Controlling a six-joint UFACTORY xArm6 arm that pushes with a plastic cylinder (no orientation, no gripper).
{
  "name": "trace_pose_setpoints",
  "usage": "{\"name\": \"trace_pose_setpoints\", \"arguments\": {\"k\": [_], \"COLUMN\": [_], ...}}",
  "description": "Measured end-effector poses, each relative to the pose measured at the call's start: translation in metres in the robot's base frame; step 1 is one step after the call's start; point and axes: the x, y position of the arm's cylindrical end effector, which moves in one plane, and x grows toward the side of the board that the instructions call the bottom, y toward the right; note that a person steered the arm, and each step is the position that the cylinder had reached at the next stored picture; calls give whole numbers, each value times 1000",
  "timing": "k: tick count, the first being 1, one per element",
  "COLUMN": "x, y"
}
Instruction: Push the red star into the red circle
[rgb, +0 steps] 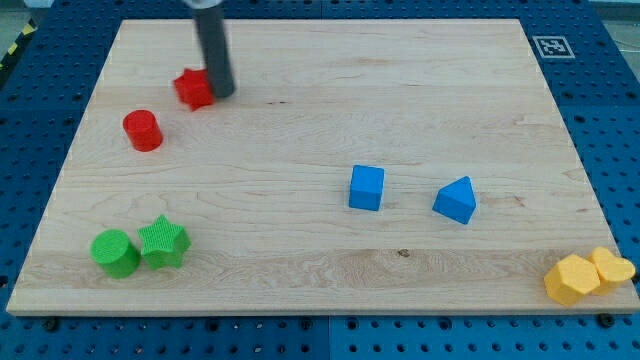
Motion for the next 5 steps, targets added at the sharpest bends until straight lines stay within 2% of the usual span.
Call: {"name": "trace_pose_setpoints", "arguments": {"k": [1,2,3,4,5], "x": [0,-43,-57,-47,-17], "y": [-10,14,-3,-27,-26]}}
